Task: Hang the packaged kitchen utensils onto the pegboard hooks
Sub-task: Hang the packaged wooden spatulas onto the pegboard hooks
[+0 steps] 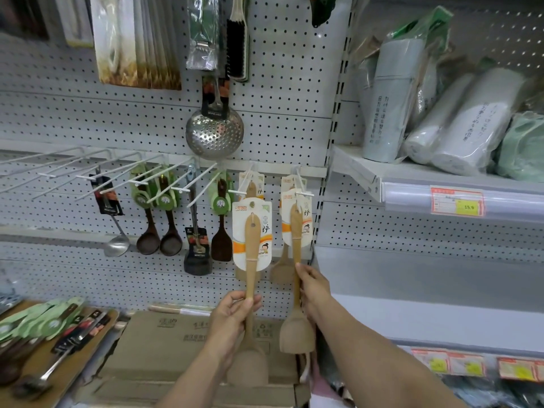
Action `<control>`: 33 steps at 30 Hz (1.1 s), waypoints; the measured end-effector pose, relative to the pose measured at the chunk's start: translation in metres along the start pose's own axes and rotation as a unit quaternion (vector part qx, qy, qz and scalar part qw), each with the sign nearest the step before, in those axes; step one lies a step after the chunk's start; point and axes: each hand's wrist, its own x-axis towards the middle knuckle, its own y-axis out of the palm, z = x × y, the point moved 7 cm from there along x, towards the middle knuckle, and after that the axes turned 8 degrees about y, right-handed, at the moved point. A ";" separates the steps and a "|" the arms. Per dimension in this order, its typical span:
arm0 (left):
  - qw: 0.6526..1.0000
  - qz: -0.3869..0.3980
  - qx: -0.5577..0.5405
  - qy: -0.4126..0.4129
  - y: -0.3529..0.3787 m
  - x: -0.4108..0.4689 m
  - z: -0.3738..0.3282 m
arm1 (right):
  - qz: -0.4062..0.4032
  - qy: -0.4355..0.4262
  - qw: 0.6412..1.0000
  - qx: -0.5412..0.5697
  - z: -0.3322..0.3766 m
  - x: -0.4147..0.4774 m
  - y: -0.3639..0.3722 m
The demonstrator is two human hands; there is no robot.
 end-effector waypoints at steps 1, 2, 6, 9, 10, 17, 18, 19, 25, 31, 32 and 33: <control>1.000 -0.003 -0.003 0.002 -0.001 0.002 0.000 | 0.000 0.005 1.000 0.001 0.002 0.005 0.002; 1.000 -0.006 -0.006 0.005 -0.002 0.004 0.000 | 0.002 0.012 1.000 0.005 0.004 0.010 0.005; 1.000 -0.012 -0.020 0.007 -0.004 0.007 0.000 | 0.008 0.029 0.999 -0.013 0.006 0.027 0.012; 1.000 -0.014 -0.021 0.010 -0.003 0.008 0.001 | 0.008 0.039 0.999 -0.022 0.009 0.029 0.015; 1.000 -0.012 -0.022 0.011 -0.002 0.009 0.002 | 0.007 0.039 0.999 -0.023 0.012 0.027 0.015; 1.000 0.016 -0.007 -0.004 0.016 -0.001 0.010 | -0.052 -0.084 0.995 0.019 0.060 -0.014 -0.001; 1.000 0.020 -0.002 -0.006 0.019 -0.002 0.011 | -0.035 -0.108 0.993 0.035 0.068 -0.022 0.000; 1.000 0.024 0.001 -0.007 0.023 -0.003 0.013 | -0.011 -0.126 0.991 0.050 0.076 -0.032 0.001; 0.999 0.040 0.006 -0.021 0.046 -0.007 0.021 | 0.125 -0.184 0.971 0.081 0.122 -0.085 0.020; 0.998 0.053 0.019 -0.031 0.060 -0.008 0.027 | 0.101 -0.220 0.969 0.041 0.136 -0.090 0.019; 0.998 0.051 0.023 -0.032 0.060 -0.007 0.027 | 0.093 -0.216 0.971 0.039 0.137 -0.088 0.018; 0.998 0.050 0.028 -0.031 0.060 -0.006 0.028 | 0.086 -0.210 0.973 0.038 0.138 -0.087 0.018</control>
